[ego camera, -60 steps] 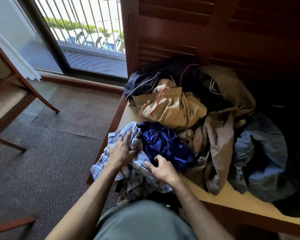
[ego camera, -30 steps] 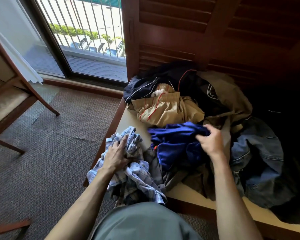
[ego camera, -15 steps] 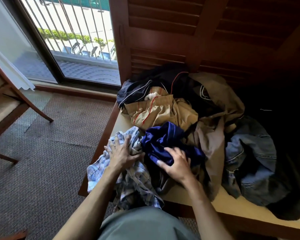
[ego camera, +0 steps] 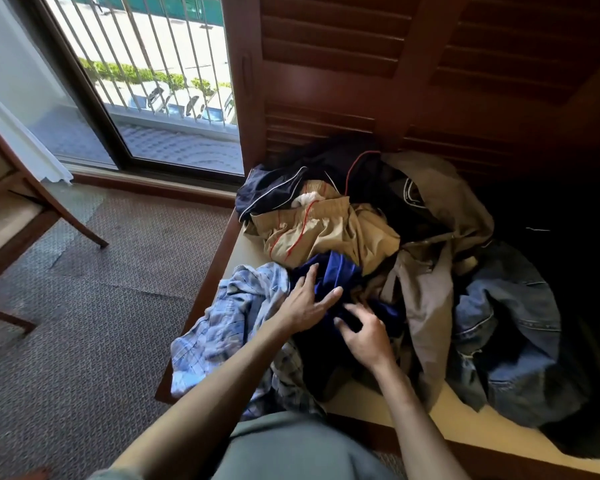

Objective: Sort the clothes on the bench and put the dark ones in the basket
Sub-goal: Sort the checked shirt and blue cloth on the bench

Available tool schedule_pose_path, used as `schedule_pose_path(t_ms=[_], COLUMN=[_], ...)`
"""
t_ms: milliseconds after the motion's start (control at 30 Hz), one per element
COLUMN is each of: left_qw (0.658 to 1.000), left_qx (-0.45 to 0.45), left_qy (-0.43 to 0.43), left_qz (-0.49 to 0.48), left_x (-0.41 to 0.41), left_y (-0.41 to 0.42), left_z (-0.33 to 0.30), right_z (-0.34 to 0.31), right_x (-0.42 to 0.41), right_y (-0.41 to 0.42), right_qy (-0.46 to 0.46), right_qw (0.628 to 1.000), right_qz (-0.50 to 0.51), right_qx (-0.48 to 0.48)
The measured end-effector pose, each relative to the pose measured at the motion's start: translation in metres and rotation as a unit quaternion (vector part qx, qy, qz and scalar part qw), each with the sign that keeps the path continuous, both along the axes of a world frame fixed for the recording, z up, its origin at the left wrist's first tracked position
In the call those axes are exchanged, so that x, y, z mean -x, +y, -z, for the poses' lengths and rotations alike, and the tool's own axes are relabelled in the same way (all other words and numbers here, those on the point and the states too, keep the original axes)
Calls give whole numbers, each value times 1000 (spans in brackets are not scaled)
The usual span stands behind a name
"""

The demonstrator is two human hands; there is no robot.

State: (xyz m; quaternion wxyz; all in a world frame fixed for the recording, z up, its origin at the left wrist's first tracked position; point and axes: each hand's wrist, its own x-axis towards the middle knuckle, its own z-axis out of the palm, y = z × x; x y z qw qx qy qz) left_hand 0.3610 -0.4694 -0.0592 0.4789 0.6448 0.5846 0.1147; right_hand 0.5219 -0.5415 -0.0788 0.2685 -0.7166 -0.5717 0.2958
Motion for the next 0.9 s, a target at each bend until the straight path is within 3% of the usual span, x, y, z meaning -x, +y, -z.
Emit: schedule_pose_path(t_ms=[100,167,233,300,367,433,500,567,633,667,767,900], left_qw=[999,996,997,979,940,923,955,987,966,961,961,961], left_qx=[-32,-66,-24,53,137,162,69,-98,-171,-152,-82,-136], left_qy=[37,38,-42,-177,-285,-316,-247,-38,183,230,262,237], left_qz=[-18,-41,-61,-87,-129,-148,-147,-118,-57,-33,23,-49], left_x=[-14,-15,-11,-5,3,18,38,56,69,76,92,96], left_y=[2,7,10,7,2,1,4,5,0,-4,-29,-57], left_z=[2,5,3,-5,-15,-23,-22,-12,7,15,50,53], right_z=[-4,-12,-26,-37,-39,-26,-6,15,26,27,26,31], right_x=[-5,-7,-15,-19,-6,13,26,29,30,31,38,42], right_y=[-13,-16,-12,-3,7,13,11,7,1,1,5,9], right_qy=[55,56,-27,-92,-92,-95,-146,-189,-206,-207,-212,-230], right_qw=[997,998,993,990,988,981,968,956,952,951,946,939], right_qz=[-39,-8,7,-46,-116,-163,-200,-225,-227,-227,-244,-245], right_qx=[28,-41,-114,-94,-52,-37,-35,-22,-22,-26,-18,-74])
